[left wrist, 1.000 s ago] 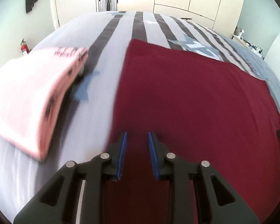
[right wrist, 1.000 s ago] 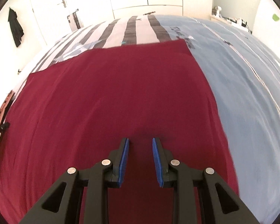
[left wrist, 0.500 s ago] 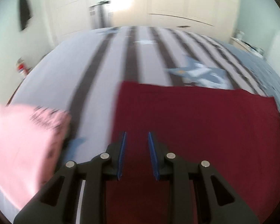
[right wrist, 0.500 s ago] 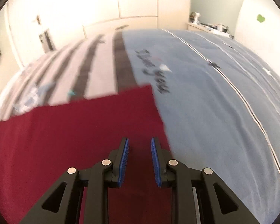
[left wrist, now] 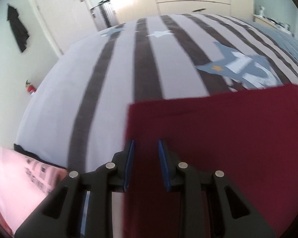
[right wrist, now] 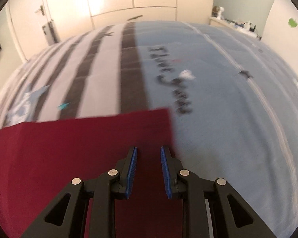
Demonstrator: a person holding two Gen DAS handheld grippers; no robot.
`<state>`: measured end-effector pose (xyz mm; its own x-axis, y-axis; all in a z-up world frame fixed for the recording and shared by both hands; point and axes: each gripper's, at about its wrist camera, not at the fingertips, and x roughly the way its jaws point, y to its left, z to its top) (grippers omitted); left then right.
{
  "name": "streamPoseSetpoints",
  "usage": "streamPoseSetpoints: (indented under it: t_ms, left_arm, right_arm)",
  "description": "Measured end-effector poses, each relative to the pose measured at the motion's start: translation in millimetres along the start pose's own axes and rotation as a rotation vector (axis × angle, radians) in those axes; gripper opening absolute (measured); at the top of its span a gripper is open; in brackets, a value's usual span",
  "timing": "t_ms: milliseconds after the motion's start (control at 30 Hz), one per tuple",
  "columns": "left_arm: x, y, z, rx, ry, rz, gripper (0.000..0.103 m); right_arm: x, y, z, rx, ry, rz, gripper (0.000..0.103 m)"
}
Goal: Fold clothes
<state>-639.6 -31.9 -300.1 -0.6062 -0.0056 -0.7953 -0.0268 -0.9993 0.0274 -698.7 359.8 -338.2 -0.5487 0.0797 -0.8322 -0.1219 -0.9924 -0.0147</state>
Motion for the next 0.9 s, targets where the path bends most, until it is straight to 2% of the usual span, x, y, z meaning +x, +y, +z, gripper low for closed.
streamPoseSetpoints:
  t_ms: [133, 267, 333, 533, 733, 833, 900]
  left_arm:
    - [-20, 3, -2, -0.005, -0.015, -0.021, 0.024]
    - [-41, 5, -8, -0.010, -0.026, -0.042, 0.024]
    - [-65, 1, -37, -0.015, -0.014, -0.051, 0.024]
    - [-136, -11, -124, -0.030, 0.024, -0.079, 0.024]
    - [-200, -20, -201, -0.058, 0.071, -0.086, 0.024]
    - [-217, -30, -226, -0.063, 0.087, -0.073, 0.024]
    - [-227, -36, -239, -0.066, 0.098, -0.065, 0.024]
  right_arm:
    - [-26, -19, 2, 0.010, -0.040, 0.031, 0.021]
    - [-84, -20, -35, -0.044, -0.087, 0.122, 0.022]
    - [-121, -19, -70, -0.070, -0.110, 0.150, 0.024]
    - [-194, -27, -186, -0.022, -0.071, 0.185, 0.024]
    - [-246, -33, -287, 0.053, -0.017, 0.116, 0.025]
    - [-258, -43, -322, 0.095, 0.021, 0.067, 0.038]
    - [-262, -52, -338, 0.104, 0.037, 0.049, 0.040]
